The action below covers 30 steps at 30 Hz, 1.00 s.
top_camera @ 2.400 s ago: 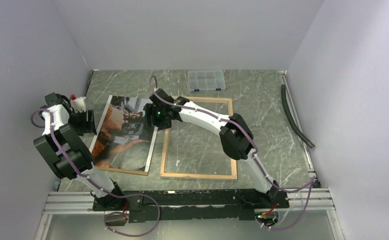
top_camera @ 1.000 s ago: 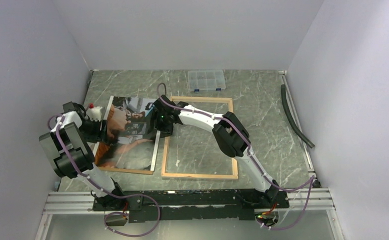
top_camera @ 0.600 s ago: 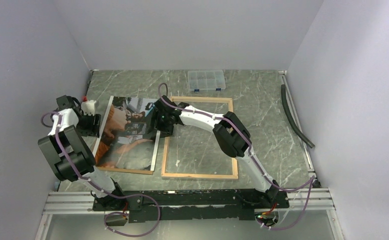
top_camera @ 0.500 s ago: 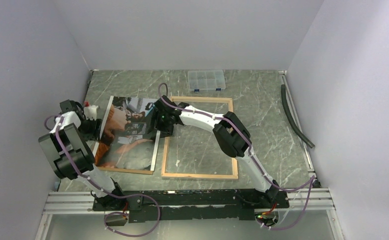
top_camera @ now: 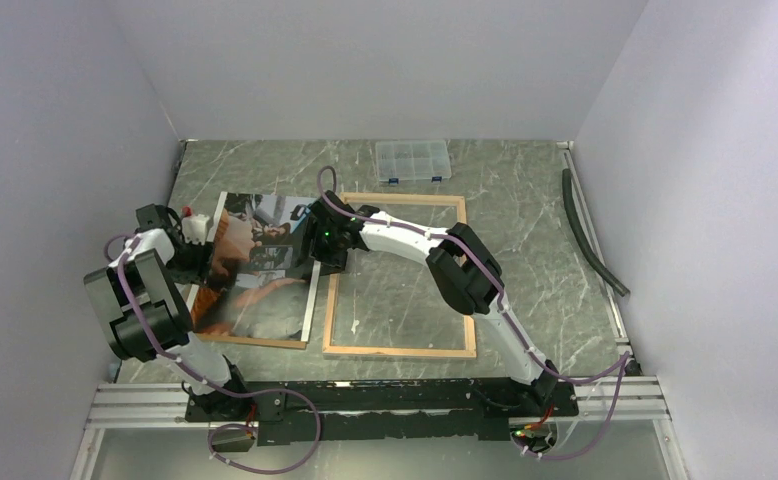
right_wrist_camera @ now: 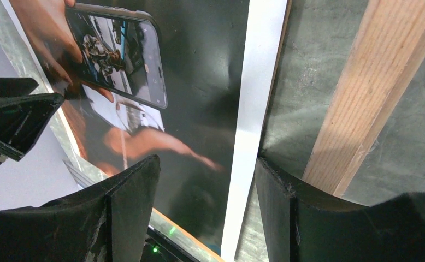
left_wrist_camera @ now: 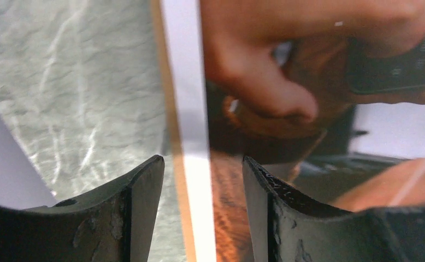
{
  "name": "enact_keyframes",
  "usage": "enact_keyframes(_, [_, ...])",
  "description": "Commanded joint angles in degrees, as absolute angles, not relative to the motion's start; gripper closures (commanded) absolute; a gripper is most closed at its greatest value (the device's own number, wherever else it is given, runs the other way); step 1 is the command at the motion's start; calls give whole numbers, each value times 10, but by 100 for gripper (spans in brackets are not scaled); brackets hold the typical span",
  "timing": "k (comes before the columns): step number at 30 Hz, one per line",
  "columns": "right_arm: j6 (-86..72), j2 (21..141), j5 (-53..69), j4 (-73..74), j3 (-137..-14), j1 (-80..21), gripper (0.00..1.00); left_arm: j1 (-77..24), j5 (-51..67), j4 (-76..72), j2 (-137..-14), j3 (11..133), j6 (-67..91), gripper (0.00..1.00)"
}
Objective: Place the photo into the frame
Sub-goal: Pick up the photo at the center of the board.
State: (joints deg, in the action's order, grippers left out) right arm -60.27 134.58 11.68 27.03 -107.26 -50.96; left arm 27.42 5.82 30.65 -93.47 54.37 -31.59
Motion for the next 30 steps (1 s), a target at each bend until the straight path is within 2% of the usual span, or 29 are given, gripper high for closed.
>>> enact_keyframes(1, [-602, 1356, 112, 270, -1061, -509, 32, 251, 106, 343, -939, 520, -300, 40])
enact_keyframes(18, [-612, 1292, 182, 135, -1002, -510, 34, 250, 130, 355, -979, 522, -312, 43])
enact_keyframes(30, [-612, 1245, 205, 105, -988, -513, 37, 250, 123, 354, -975, 519, -318, 44])
